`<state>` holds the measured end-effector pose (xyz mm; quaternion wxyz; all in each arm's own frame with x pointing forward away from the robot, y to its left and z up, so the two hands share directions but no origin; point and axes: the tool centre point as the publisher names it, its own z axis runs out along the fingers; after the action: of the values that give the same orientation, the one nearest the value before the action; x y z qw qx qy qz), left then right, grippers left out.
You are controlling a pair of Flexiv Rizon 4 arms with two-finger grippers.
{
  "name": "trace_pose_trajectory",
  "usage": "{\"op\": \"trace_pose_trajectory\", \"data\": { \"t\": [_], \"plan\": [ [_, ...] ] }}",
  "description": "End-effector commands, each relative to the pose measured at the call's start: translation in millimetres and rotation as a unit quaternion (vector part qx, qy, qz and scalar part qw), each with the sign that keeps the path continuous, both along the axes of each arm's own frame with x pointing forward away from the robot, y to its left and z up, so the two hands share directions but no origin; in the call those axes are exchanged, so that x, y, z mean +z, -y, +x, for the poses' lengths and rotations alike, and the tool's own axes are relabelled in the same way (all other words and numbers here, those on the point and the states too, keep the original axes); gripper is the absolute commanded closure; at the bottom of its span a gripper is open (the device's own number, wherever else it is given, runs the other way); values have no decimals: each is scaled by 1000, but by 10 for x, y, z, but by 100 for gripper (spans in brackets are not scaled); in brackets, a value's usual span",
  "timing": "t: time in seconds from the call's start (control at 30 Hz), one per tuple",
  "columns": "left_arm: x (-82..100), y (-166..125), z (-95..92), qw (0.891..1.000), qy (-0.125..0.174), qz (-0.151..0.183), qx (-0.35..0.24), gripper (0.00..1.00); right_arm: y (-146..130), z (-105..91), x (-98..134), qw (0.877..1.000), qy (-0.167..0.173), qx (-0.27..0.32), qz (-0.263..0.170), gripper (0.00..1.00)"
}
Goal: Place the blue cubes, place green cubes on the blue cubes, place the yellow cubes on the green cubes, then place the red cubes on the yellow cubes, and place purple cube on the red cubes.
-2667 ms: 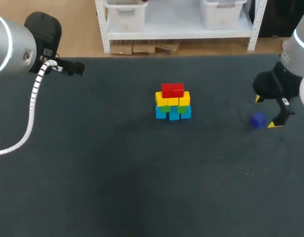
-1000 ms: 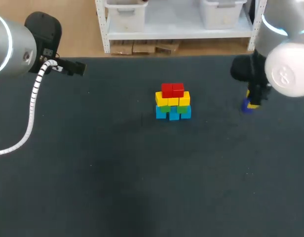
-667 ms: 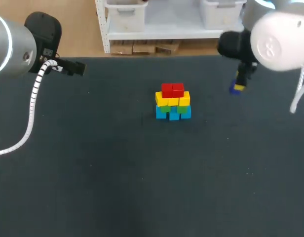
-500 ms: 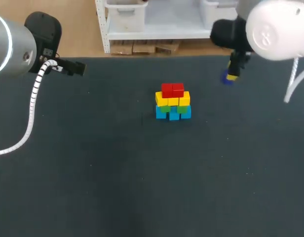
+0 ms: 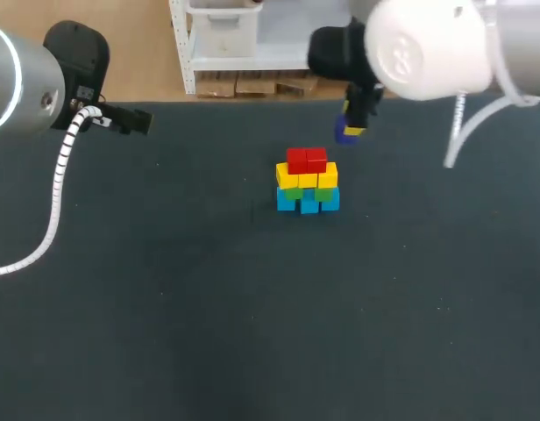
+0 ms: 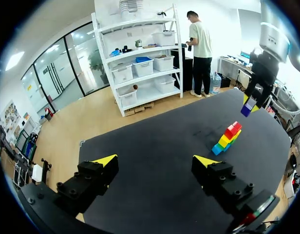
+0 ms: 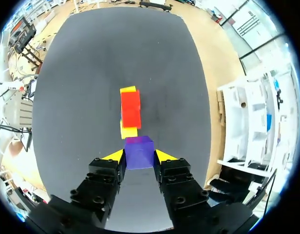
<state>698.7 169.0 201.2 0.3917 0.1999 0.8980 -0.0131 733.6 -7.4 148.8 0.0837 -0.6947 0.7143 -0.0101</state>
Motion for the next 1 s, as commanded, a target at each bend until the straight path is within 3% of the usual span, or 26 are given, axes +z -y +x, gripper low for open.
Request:
{"op": "trace_pose_trajectory", "data": {
  "t": [0.03,0.27,1.0],
  "plan": [
    [0,-17,8,1000,-1,-2,-4,0,-184,57,29,1000,-10,8,-5,100],
    [0,-17,8,1000,-1,-2,-4,0,-393,2,-56,999,-11,35,-16,100],
    [0,-17,8,1000,-1,-2,-4,0,-521,-117,-226,998,-26,51,-26,100]
  ]
}}
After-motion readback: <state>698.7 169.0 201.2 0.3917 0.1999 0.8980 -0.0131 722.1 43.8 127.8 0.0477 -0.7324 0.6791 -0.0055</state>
